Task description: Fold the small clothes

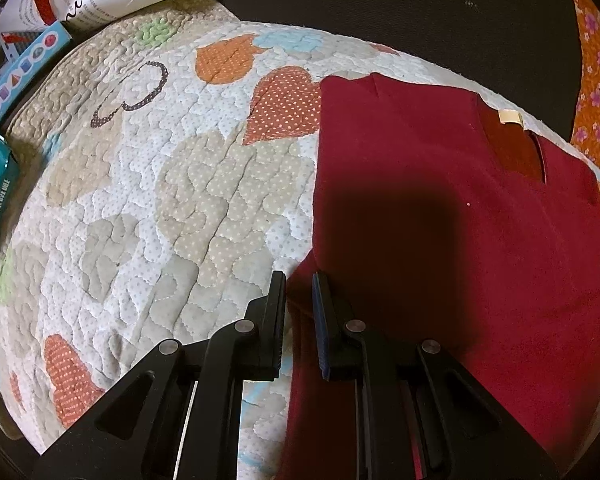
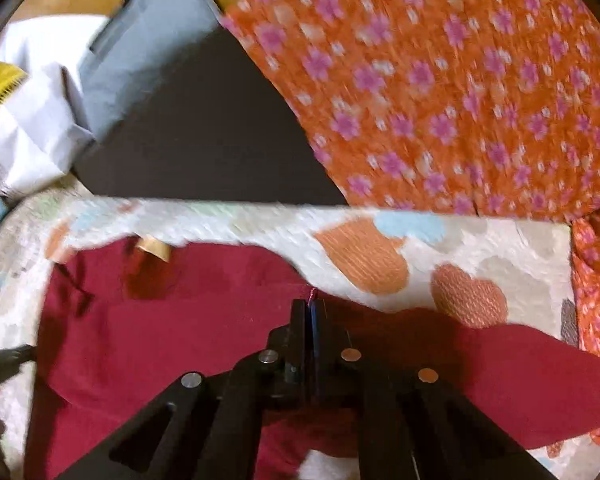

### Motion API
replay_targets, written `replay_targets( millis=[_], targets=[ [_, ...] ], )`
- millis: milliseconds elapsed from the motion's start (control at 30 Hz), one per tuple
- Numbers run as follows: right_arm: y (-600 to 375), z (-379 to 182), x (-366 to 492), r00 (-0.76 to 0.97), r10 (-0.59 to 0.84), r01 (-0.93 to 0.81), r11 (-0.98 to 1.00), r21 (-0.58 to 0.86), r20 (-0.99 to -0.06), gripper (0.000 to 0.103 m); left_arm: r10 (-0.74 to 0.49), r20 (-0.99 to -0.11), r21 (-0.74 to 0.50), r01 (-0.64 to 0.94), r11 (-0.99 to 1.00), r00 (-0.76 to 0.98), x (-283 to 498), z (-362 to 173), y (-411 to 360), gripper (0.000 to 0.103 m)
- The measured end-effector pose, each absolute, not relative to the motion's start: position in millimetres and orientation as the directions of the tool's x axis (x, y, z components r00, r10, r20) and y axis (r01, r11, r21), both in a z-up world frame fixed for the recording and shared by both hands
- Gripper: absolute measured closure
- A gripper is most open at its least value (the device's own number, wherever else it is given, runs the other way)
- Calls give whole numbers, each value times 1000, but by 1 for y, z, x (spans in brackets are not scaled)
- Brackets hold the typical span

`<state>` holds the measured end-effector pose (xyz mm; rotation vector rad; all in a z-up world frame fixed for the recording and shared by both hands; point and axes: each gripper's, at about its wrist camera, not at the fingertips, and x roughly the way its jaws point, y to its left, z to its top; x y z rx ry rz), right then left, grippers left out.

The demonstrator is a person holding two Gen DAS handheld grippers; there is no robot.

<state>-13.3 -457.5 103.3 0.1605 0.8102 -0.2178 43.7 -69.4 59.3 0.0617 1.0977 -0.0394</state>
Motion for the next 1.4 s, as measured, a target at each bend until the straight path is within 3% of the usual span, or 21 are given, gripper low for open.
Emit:
replay_targets(
  millis=[100,300,400,500,700,800,867,900,1033,1333,1400],
  targets=[
    [-464,89,-11,607,-110,287,954,88,-787,99,-7,-886,20,55,998,465,41,64,-67,90],
    [-451,120,-46,709,-88,242,962,125,-699,97,-51,-867,-15,76,997,496,38,72,-74,90],
    [-436,100,-32,658,14,165,973,162,-753,97,-17,-883,42,116,992,470,40,60,-86,90],
    [-429,65,-13,572,9,182,974,138,-820,97,20,-877,97,136,986,479,39,54,-91,90],
    [-462,88,-55,634,59,232,937,262,-771,97,-9,-880,54,117,992,476,35,62,-85,90],
    [-499,97,-101,654,-50,344,908,239,-755,87,-55,-877,-2,111,994,477,31,72,-83,90],
    [-526,93,-125,646,-77,414,871,264,-759,72,-68,-874,-17,109,994,482,28,76,-84,90],
    [-543,85,-136,637,-78,455,841,293,-767,70,-71,-872,-21,108,994,484,26,78,-85,90],
    [-587,66,-170,645,-30,545,719,432,-764,70,-77,-875,-30,104,994,478,25,79,-88,90],
    [-643,33,-190,785,-21,562,446,697,-619,69,-76,-879,-34,98,995,472,27,79,-87,90],
    [-643,43,-183,784,-16,554,468,688,-621,89,-78,-880,-43,85,995,468,29,79,-82,90]
  ],
)
